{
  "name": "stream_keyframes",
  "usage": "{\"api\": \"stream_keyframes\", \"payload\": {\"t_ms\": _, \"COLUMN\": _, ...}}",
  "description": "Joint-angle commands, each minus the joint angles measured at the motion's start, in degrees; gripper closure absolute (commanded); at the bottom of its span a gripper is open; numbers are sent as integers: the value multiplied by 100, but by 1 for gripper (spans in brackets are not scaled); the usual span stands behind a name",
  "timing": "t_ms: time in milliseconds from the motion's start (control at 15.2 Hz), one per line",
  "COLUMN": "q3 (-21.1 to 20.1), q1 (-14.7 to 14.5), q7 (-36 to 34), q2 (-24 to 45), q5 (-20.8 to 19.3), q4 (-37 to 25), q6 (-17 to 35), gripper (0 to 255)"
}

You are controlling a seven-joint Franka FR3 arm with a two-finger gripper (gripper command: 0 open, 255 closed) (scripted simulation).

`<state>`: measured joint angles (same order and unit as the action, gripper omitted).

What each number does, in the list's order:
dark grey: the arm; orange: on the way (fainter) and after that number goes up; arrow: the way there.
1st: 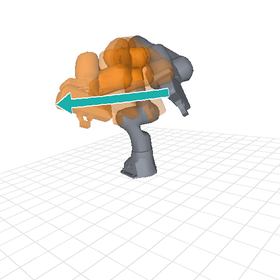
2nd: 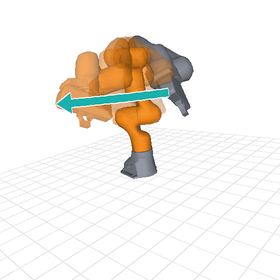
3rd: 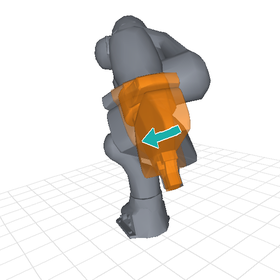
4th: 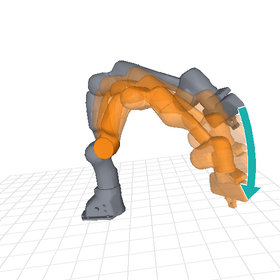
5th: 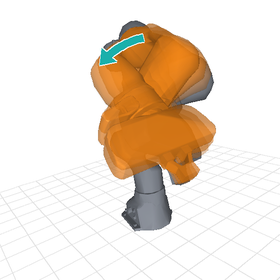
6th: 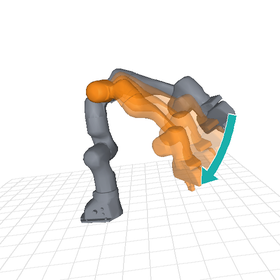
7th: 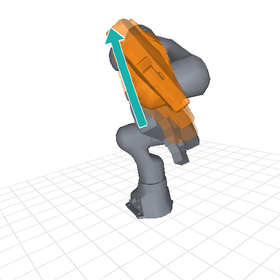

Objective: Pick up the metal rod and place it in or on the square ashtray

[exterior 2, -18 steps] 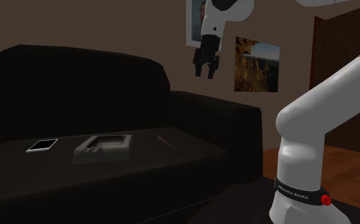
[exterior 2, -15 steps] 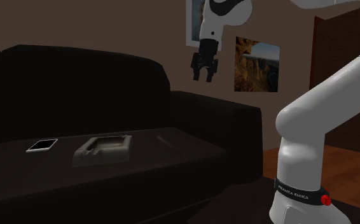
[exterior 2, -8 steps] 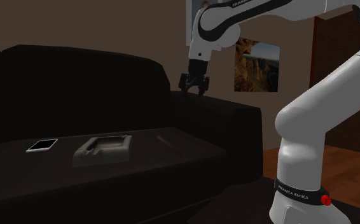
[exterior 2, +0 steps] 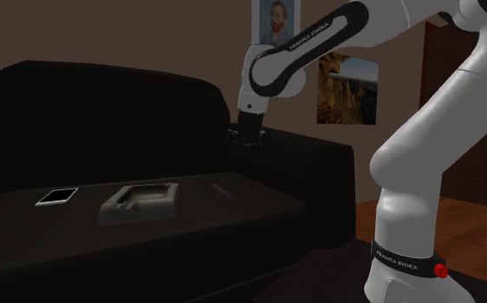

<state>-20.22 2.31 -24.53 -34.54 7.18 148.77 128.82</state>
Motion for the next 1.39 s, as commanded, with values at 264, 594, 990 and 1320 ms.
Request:
{"api": "stream_keyframes", "payload": {"t_ms": 264, "q3": -831, "q1": 518, "q7": -1176, "q2": 1244, "q5": -387, "q4": 73, "q6": 1430, "gripper": 0}}
{"api": "stream_keyframes", "payload": {"t_ms": 594, "q3": -1048, "q1": 750, "q7": -1478, "q2": 1714, "q5": -685, "q4": 108, "q6": 1922, "gripper": 0}}
{"api": "stream_keyframes", "payload": {"t_ms": 990, "q3": -1170, "q1": 919, "q7": -1661, "q2": 2028, "q5": -939, "q4": 135, "q6": 2239, "gripper": 0}}
{"api": "stream_keyframes", "payload": {"t_ms": 1320, "q3": -1169, "q1": 918, "q7": -1660, "q2": 2027, "q5": -938, "q4": 135, "q6": 2238, "gripper": 0}}
